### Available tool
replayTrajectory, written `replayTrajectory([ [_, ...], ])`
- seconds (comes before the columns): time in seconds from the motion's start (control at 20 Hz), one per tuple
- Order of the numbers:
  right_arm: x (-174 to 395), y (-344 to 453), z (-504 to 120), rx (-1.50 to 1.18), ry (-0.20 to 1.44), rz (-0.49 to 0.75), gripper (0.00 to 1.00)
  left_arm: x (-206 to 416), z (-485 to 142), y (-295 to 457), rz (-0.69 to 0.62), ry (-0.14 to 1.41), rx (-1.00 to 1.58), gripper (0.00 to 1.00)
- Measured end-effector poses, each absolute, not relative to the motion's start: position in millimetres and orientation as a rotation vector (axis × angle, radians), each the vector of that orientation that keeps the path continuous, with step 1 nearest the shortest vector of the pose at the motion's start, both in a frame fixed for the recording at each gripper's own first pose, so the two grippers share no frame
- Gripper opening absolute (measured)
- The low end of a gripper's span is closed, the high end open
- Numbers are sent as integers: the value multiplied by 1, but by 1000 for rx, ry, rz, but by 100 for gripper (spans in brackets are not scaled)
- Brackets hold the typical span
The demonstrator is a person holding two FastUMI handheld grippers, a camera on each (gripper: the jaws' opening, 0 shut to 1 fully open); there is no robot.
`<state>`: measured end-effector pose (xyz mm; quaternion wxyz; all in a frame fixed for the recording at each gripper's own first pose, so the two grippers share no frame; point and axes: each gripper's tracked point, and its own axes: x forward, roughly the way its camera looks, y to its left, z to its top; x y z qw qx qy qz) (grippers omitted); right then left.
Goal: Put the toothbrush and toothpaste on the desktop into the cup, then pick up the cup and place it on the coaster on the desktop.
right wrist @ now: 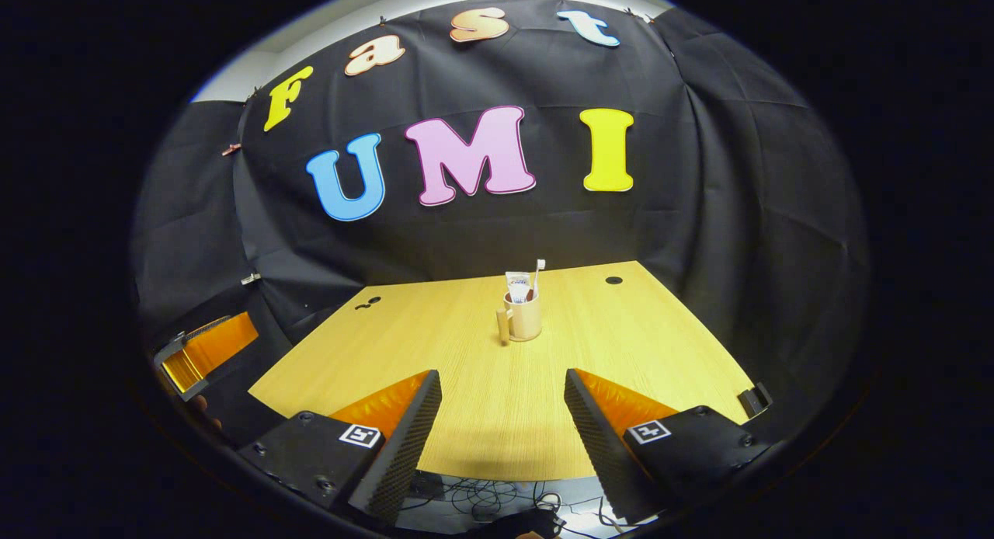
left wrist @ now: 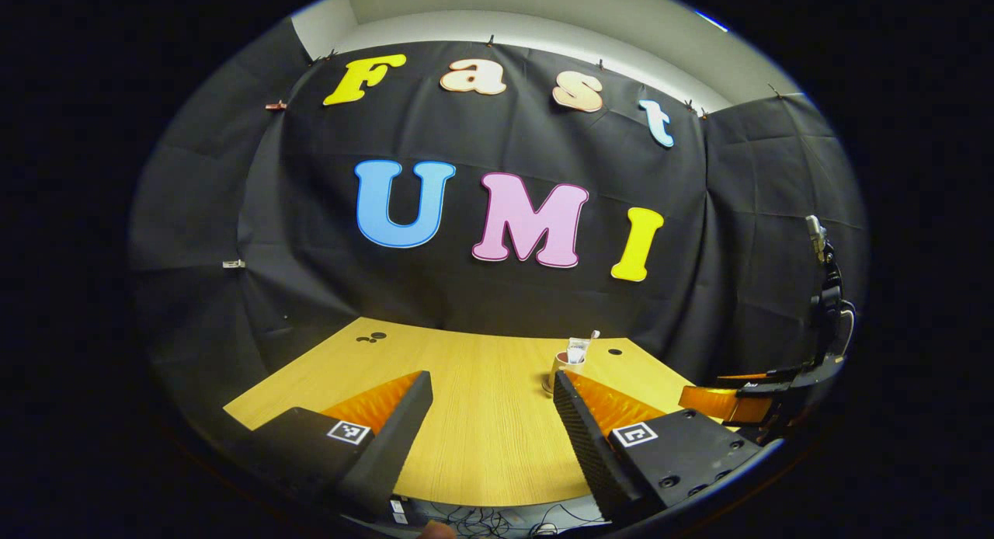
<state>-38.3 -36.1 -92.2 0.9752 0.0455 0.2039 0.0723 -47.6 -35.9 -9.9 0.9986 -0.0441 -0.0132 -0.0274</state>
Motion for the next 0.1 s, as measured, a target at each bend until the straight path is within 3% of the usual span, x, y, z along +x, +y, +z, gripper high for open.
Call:
replayTrajectory([
  [0.1,-39,-35,-87,81,399,153,98,-48,-6,-38,-60,-39,-68,97],
])
